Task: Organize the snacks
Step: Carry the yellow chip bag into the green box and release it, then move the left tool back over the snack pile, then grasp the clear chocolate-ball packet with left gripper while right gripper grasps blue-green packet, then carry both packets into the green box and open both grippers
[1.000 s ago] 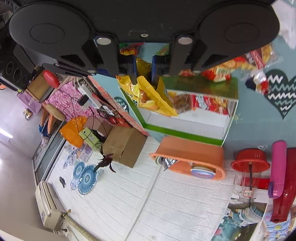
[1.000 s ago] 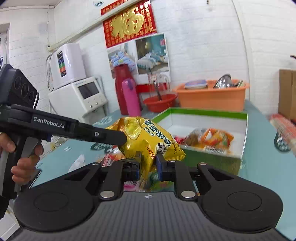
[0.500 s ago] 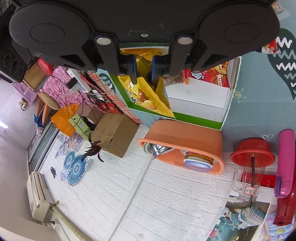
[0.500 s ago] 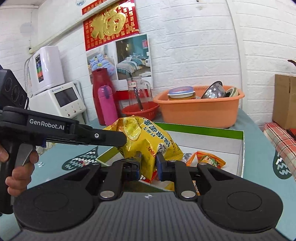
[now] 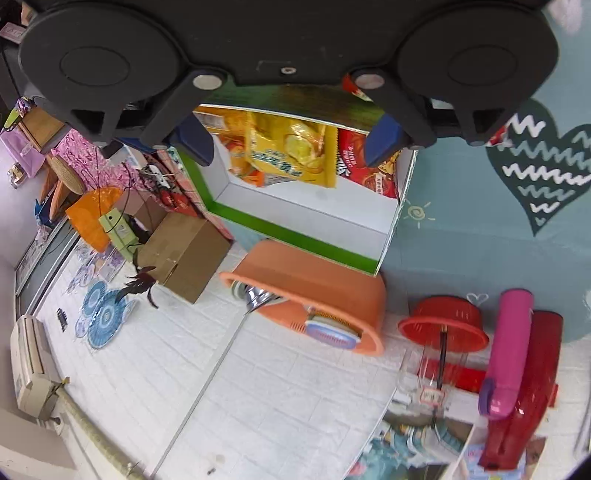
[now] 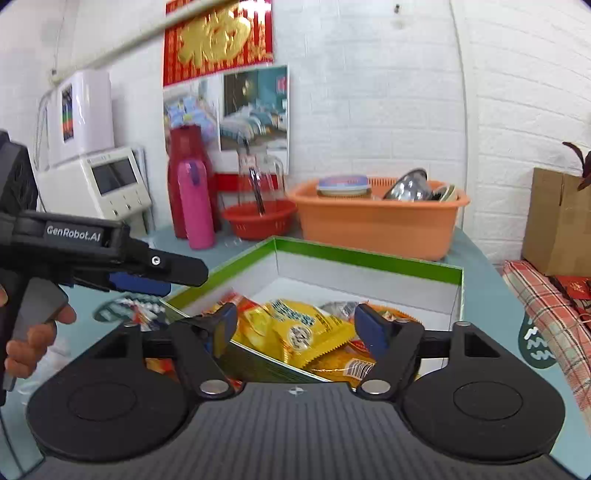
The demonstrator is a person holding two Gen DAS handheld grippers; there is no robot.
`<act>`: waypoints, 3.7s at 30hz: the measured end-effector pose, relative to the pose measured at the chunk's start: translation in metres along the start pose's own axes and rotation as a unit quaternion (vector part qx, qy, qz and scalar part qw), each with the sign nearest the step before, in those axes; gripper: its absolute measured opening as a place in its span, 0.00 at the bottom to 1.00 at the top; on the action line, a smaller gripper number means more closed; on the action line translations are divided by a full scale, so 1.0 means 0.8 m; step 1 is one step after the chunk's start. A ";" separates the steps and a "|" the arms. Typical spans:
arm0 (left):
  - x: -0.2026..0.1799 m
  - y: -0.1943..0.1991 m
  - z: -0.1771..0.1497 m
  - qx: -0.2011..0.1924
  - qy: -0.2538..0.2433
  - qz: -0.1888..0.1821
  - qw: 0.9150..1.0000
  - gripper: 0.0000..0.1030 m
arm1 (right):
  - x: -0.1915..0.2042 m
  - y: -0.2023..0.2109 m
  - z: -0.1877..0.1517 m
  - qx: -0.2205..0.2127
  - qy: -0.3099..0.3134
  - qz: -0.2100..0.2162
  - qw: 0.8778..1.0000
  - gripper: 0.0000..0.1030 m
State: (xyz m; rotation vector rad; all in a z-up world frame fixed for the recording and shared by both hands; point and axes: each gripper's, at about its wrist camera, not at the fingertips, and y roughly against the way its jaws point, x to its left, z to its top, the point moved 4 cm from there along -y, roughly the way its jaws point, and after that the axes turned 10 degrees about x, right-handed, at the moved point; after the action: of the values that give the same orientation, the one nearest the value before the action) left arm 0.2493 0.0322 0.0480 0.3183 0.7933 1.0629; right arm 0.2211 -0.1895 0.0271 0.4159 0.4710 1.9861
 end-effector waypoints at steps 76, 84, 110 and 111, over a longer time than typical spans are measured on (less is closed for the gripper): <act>-0.070 0.041 -0.196 0.085 -0.035 -0.022 0.996 0.58 | 0.044 0.104 -0.157 0.094 0.054 0.030 0.994 0.64; -0.107 0.044 -0.123 0.027 -0.066 -0.045 0.996 0.59 | 0.023 0.114 -0.088 0.019 0.064 -0.009 0.998 0.64; -0.093 -0.120 0.001 0.023 -0.030 -0.049 0.998 0.80 | -0.067 -0.019 -0.019 -0.001 0.062 -0.093 0.994 0.83; -0.092 -0.122 -0.001 0.022 -0.032 -0.044 0.998 1.00 | -0.067 -0.025 -0.020 0.002 0.065 -0.090 0.994 0.94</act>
State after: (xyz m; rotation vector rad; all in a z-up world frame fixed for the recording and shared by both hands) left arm 0.2941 -0.0783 0.0213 0.3498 0.7674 0.9499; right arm 0.2515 -0.2317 -0.0015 0.2377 0.5751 1.8445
